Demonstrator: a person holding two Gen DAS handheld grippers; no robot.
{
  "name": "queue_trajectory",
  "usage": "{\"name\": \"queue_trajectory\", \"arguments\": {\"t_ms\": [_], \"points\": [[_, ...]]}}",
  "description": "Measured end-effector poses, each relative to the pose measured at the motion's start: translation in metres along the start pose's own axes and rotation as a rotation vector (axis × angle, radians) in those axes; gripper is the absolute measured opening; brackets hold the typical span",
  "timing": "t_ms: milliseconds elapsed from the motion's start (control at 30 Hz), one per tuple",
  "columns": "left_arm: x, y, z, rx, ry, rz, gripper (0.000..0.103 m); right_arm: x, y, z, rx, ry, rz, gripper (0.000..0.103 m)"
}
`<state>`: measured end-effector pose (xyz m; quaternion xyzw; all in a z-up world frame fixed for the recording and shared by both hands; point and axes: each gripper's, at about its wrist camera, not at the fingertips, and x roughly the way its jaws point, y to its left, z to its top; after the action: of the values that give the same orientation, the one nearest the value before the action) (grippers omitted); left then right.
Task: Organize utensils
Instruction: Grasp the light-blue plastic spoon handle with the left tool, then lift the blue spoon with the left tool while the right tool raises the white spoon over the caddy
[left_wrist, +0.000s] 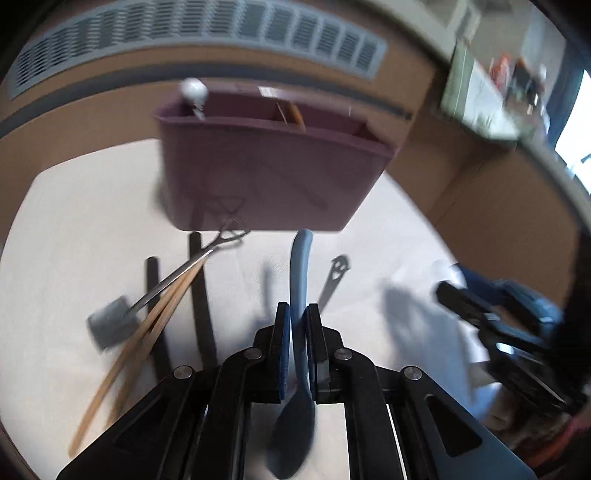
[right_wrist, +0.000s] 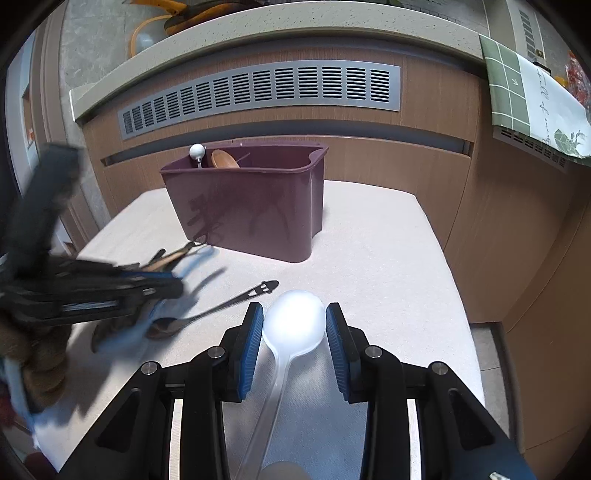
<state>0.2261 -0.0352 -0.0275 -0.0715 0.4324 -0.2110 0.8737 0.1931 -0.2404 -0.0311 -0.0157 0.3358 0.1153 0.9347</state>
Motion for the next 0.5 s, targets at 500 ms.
{"name": "queue_trajectory", "arguments": {"t_ms": [500], "points": [[-0.077,0.001,0.014,-0.072,-0.258,-0.045,0.005,-0.019,0.013,0.019,-0.014,-0.058,0.033,0.032]]}}
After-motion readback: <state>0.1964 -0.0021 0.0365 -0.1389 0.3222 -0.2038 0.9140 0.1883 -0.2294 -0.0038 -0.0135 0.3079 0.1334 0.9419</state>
